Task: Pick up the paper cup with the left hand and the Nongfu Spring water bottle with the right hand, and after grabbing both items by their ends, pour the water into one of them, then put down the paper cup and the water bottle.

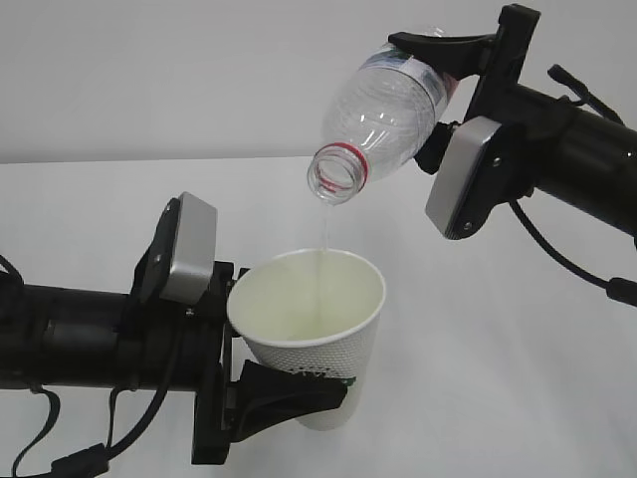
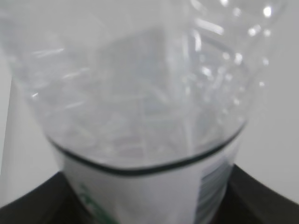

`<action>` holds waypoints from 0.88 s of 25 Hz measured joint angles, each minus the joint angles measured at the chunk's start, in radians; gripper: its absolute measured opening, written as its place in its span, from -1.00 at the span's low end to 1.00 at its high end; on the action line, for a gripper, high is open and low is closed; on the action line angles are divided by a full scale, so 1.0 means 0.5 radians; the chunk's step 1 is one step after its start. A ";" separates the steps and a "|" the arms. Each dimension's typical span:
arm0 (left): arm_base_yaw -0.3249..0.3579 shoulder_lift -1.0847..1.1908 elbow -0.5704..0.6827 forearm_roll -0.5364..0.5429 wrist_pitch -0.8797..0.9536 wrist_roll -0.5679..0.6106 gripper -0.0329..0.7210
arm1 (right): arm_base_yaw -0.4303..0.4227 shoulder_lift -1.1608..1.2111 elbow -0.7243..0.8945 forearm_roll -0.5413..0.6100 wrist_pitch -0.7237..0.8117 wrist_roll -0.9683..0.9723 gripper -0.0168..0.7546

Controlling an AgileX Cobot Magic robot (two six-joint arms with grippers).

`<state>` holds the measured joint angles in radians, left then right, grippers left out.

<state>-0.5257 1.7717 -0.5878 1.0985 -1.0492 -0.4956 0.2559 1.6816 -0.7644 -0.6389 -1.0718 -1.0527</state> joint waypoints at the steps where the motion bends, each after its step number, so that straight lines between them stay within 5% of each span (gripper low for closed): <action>1: 0.000 0.000 0.000 0.000 0.000 0.000 0.49 | 0.000 0.000 0.000 0.000 0.000 0.000 0.26; 22: 0.000 0.000 0.000 0.000 0.000 0.000 0.49 | 0.000 0.000 0.000 0.000 0.000 -0.011 0.26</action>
<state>-0.5257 1.7717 -0.5878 1.0985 -1.0492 -0.4956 0.2559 1.6816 -0.7644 -0.6389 -1.0718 -1.0584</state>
